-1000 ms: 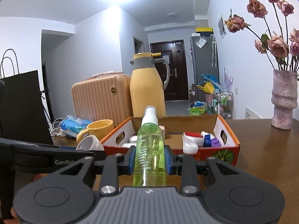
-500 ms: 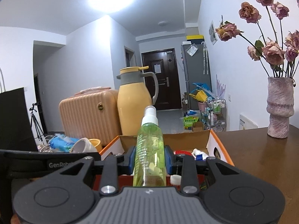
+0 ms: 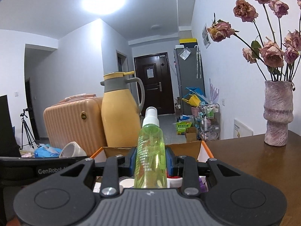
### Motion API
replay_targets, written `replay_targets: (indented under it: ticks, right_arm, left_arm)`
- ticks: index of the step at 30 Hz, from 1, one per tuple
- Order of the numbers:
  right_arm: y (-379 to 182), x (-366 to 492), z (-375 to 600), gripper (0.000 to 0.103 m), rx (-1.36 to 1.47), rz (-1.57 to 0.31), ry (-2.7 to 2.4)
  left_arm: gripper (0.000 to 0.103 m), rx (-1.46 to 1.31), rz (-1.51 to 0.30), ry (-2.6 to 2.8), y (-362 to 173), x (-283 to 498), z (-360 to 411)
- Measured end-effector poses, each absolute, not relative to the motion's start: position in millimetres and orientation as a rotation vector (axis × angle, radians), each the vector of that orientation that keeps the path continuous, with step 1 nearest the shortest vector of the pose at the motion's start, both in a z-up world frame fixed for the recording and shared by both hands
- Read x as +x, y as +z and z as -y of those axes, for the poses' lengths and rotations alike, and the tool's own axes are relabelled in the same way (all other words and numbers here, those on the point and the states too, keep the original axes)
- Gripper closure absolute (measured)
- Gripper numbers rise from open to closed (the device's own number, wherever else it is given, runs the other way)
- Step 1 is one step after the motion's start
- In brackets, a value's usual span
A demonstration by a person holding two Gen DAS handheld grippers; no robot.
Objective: Organize rigid objects
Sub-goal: 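Lift the tape roll and spray bottle toward the cardboard box with both tools, then open the left tool to drop the tape while the right tool releases the spray bottle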
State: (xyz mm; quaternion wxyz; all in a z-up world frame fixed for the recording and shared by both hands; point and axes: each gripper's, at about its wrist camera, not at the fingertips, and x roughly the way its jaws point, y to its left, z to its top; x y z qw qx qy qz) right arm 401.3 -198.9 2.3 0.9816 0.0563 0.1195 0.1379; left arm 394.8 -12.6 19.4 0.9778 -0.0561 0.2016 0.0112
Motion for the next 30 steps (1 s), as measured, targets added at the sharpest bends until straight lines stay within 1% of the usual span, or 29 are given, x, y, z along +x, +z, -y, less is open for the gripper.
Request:
replay_targets:
  ticks: [10,30]
  right_arm:
    - [0,431,199,0.073,0.094,-0.247,0.257]
    - [-14,491,198,0.073,0.075,-0.358,0.24]
  left_arm:
    - [0.058,-0.071,-0.385,0.048,15,421,20]
    - [0.058,-0.006,-0.339,0.116,0,468,22]
